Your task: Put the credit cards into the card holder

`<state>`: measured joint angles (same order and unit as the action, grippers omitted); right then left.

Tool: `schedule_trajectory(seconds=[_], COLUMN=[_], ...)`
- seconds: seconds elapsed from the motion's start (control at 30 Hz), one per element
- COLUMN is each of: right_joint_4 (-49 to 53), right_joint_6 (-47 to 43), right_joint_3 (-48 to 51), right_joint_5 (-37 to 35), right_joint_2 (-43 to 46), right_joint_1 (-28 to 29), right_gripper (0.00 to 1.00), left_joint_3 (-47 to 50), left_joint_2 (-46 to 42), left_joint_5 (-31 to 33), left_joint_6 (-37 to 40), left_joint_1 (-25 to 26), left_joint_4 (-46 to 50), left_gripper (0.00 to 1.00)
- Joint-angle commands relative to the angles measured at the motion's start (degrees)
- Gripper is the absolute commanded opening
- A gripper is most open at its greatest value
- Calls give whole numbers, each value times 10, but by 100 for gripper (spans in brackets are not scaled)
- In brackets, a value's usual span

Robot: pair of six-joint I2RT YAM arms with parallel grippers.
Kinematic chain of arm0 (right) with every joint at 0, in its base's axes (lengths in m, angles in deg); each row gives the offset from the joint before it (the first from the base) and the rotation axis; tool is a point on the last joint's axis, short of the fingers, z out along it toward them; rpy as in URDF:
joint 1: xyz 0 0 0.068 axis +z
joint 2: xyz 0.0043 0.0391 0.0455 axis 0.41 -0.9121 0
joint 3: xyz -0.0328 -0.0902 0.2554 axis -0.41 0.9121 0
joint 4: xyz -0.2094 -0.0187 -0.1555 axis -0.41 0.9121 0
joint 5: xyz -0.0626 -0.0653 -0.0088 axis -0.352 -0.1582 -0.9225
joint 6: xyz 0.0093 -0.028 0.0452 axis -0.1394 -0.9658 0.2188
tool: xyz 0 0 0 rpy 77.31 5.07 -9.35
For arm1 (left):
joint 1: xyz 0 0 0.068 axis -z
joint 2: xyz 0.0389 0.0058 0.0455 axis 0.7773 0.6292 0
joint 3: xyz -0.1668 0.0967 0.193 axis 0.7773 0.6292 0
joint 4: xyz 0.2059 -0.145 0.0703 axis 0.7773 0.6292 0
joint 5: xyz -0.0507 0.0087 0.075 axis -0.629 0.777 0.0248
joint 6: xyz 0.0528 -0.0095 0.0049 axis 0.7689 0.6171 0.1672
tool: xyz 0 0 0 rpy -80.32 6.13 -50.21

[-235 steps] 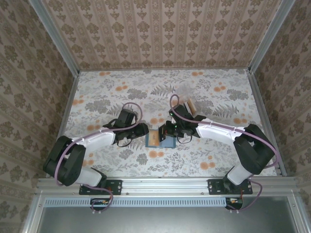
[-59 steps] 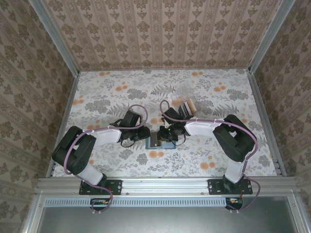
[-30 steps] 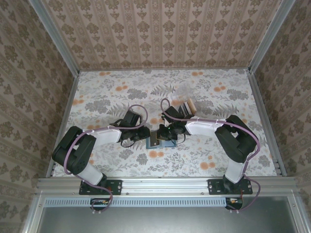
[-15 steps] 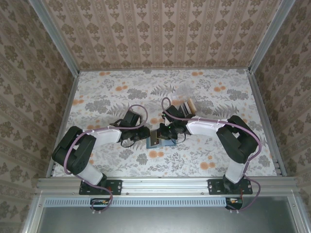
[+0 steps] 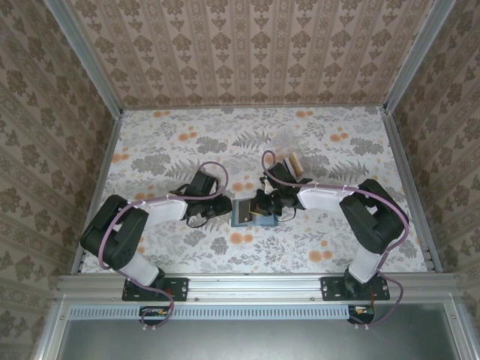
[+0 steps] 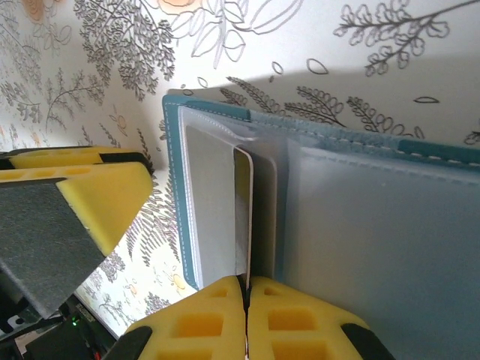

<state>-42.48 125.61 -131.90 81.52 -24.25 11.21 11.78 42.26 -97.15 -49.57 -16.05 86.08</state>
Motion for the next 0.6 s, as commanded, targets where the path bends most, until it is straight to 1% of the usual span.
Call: schedule_trajectory(seconds=[0.0,0.1,0.2,0.37,0.47,0.57], right_joint_4=[-2,-5,-6,-1,0,0], right_joint_6=[-10,-9,-7,-6,-6,-6], right_joint_3=[21,24,24,23,24,24], right_joint_5=[10,4,-1,-8,-9,-9], right_joint_2=[4,0,-2,1,2,-1], right_joint_1=[-6,-7,-7,-7,-7,-7], right_gripper=[8,8,8,8,8,8], left_joint_3=[-2,-10,-18,-26,-19,-23], left_joint_2=[-17,-30,-25,7,19,34], left_joint_5=[-16,-24,-43,-51,-62,-67], left_joint_6=[8,13,13,6,-4,-3], left_joint_1=[14,19,24,27,27,27], left_joint_4=[4,0,-17,-26,-51,-49], left_gripper=[25,21,18,16,15,15])
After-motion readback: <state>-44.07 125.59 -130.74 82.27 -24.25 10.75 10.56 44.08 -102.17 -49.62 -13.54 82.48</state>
